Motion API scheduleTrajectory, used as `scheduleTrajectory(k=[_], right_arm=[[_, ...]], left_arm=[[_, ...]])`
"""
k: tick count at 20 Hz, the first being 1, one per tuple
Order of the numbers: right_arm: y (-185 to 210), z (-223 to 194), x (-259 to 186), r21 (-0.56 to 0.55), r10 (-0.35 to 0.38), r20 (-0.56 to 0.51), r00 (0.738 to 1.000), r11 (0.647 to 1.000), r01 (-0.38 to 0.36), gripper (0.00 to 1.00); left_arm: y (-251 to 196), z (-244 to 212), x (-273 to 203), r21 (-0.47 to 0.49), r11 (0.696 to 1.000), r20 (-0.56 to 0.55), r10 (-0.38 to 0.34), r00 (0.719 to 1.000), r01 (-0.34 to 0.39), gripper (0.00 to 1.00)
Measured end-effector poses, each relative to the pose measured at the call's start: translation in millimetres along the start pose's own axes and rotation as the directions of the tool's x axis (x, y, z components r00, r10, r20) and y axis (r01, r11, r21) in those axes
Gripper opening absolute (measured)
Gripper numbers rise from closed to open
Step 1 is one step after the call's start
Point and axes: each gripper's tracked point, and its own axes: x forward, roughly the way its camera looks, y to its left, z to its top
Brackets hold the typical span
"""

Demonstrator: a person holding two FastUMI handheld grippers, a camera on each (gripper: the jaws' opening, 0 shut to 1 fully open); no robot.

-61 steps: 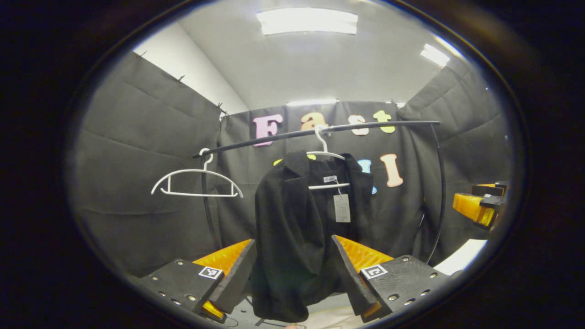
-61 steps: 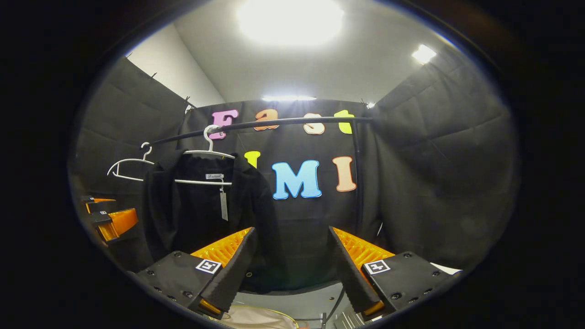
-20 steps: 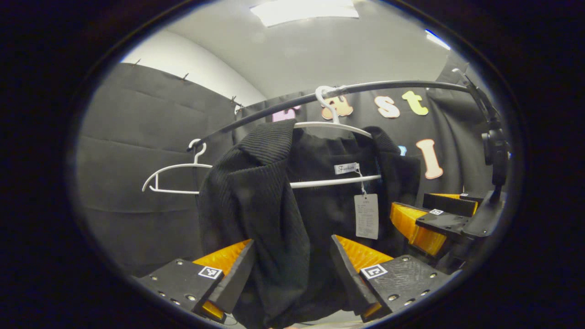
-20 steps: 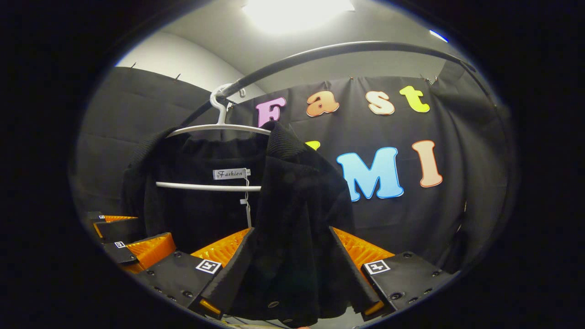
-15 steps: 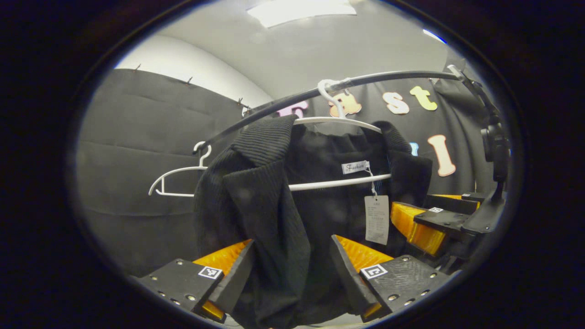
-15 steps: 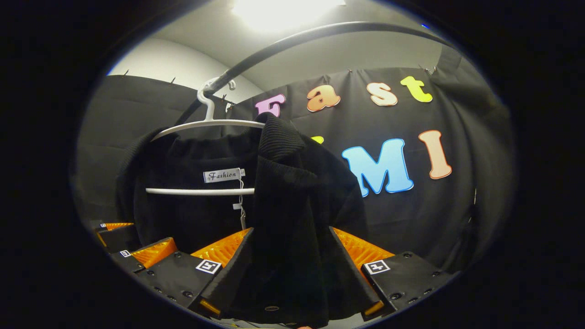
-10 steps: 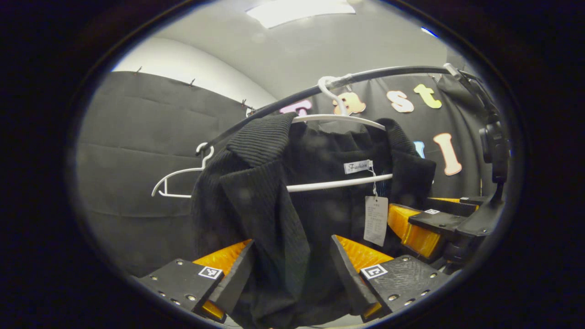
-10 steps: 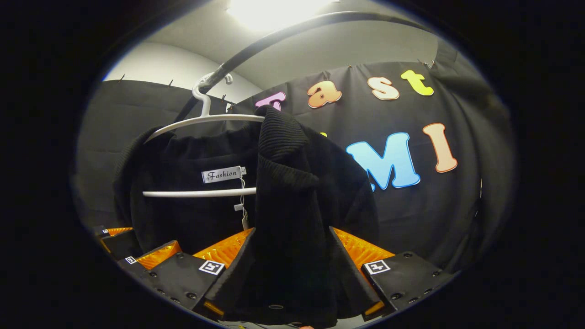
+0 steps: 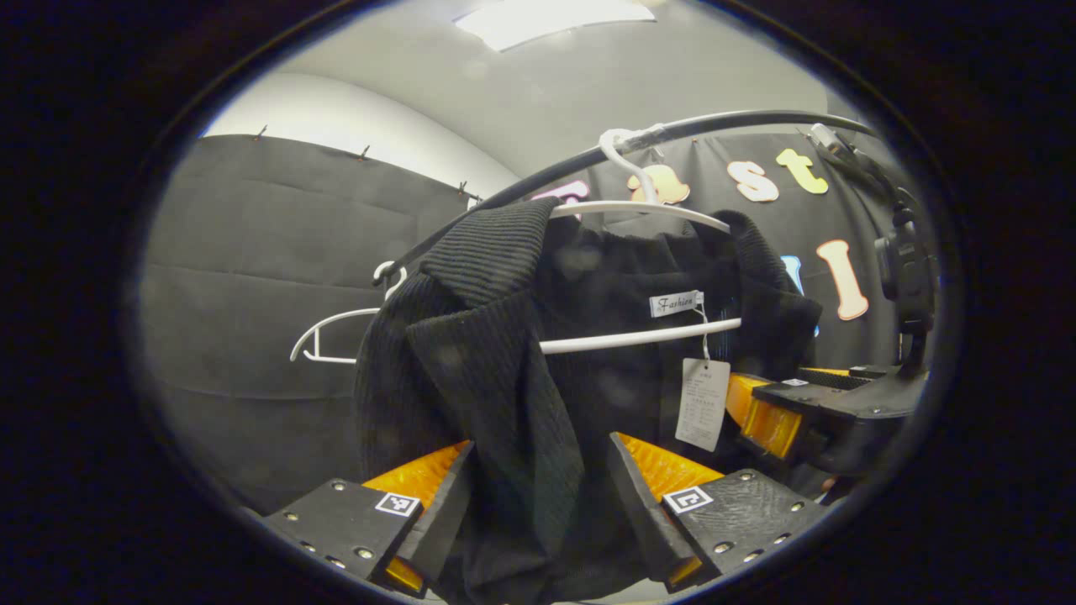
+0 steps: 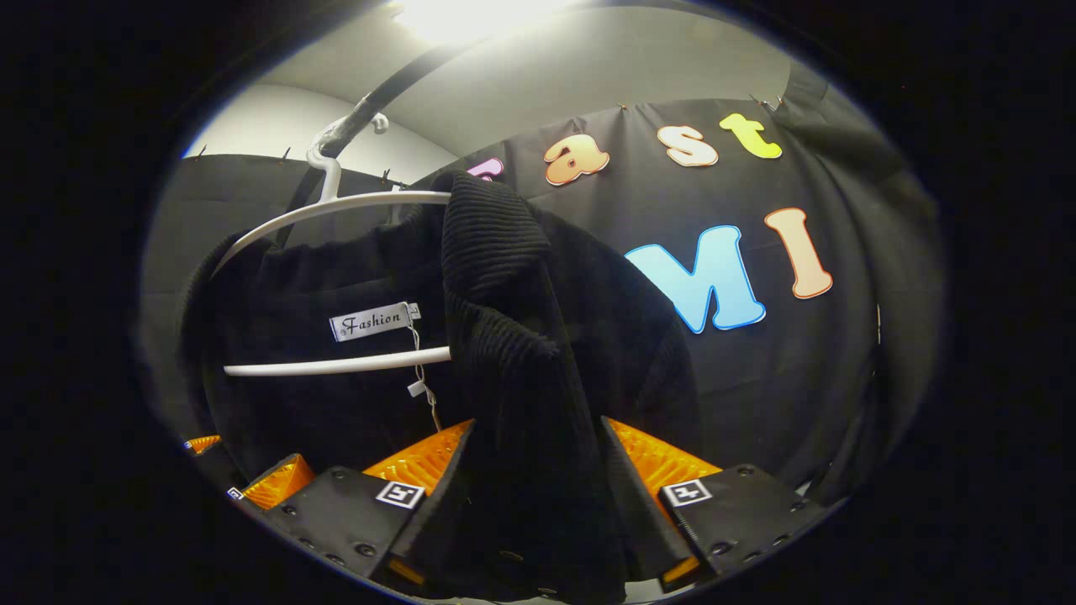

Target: Grasp the clothes on the hanger with both hands and then place them into the laundry hamper below.

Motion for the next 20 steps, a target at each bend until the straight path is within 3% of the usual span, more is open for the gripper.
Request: scheduleTrajectory(k=[1,2,3,5,6,7,13,20], right_arm=[[-1.6,0.0,1.4,-0.003,-0.008,-0.002,1.000,1.000,0.008,0.72],[-4.1,0.4,3.5,-0.009,-0.018,-0.003,1.000,1.000,0.018,0.65],[-7.2,0.3,5.0,-0.016,-0.030,-0.003,1.000,0.999,0.030,0.47],[-8.2,3.0,5.4,-0.034,-0.027,0.007,1.000,0.999,0.028,0.11],[-11.3,4.0,6.1,-0.054,-0.044,0.012,0.999,0.998,0.044,0.11],[-12.8,6.4,1.0,-0.085,-0.046,0.021,0.999,0.995,0.048,0.02],[-38.8,34.6,-11.5,-0.290,-0.104,0.157,0.982,0.946,0.147,0.01],[-65.9,66.7,-32.1,-0.346,-0.154,0.278,0.948,0.905,0.248,0.02]], left_arm=[[4.0,0.8,-0.1,-0.003,1.000,0.003,0.014,1.000,-0.014,0.82],[6.7,-1.5,-0.7,-0.007,1.000,-0.004,0.010,1.000,-0.010,0.71],[8.5,-3.8,0.4,-0.004,1.000,-0.015,0.009,1.000,-0.009,0.60],[6.4,-3.4,-1.7,0.008,1.000,-0.024,-0.007,1.000,0.007,0.48],[10.7,-5.9,3.8,0.006,1.000,-0.020,0.003,1.000,-0.003,0.43],[14.0,-6.0,4.0,0.000,1.000,-0.022,0.012,1.000,-0.012,0.37],[14.9,3.9,-0.2,0.023,0.999,0.021,-0.034,0.999,0.034,0.03],[35.5,32.6,-40.8,0.063,0.997,0.061,-0.052,0.997,0.048,0.01]])
